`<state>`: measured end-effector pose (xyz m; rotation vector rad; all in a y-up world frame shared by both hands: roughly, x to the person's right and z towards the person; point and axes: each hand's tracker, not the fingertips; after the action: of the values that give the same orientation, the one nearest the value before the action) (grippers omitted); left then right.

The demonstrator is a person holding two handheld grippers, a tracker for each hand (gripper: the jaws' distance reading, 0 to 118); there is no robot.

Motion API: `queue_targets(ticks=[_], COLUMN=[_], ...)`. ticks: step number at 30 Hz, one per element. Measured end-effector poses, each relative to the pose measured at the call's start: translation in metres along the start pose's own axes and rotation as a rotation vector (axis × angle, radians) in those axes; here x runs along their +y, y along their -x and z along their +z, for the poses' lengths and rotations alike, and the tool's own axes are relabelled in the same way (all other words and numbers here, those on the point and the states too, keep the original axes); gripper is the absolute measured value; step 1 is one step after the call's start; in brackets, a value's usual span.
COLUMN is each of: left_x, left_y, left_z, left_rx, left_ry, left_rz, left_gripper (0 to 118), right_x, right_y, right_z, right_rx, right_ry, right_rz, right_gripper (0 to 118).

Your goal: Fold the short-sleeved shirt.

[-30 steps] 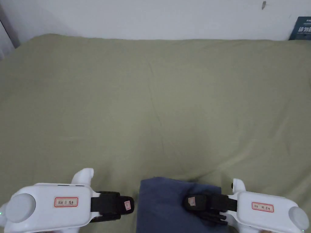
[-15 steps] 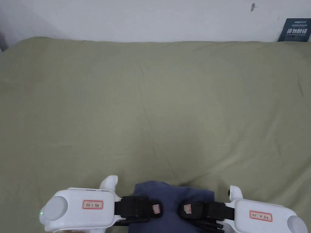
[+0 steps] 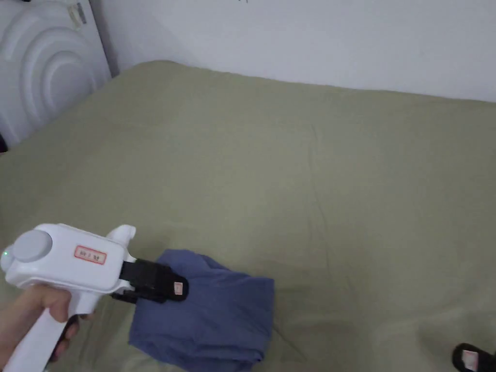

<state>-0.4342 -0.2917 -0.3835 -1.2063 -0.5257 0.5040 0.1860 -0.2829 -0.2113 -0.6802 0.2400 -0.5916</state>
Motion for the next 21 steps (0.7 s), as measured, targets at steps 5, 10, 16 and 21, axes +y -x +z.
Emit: queue_targets(ticks=[5, 10, 16, 21], left_x=[0.043, 0.065, 0.069, 0.057], left_y=[0.067, 0.081, 0.070, 0.051], left_z=[0.056, 0.062, 0.064, 0.093], left_rx=[0.089, 0.097, 0.180, 0.196], left_ry=[-0.015, -0.023, -0.056, -0.158], left_rz=[0.053, 0.038, -0.010, 0.007], left_gripper=[31, 33, 118, 118], right_x=[0.014, 0.018, 0.020, 0.021], right_y=[0.020, 0.008, -0.004, 0.002], right_z=[0.021, 0.022, 0.021, 0.024], right_rx=[-0.156, -0.156, -0.150, -0.112], right_ry=[-0.119, -0.127, -0.108, -0.102], right_rz=[0.152, 0.101, 0.099, 0.131], right_gripper=[1, 1, 2, 1])
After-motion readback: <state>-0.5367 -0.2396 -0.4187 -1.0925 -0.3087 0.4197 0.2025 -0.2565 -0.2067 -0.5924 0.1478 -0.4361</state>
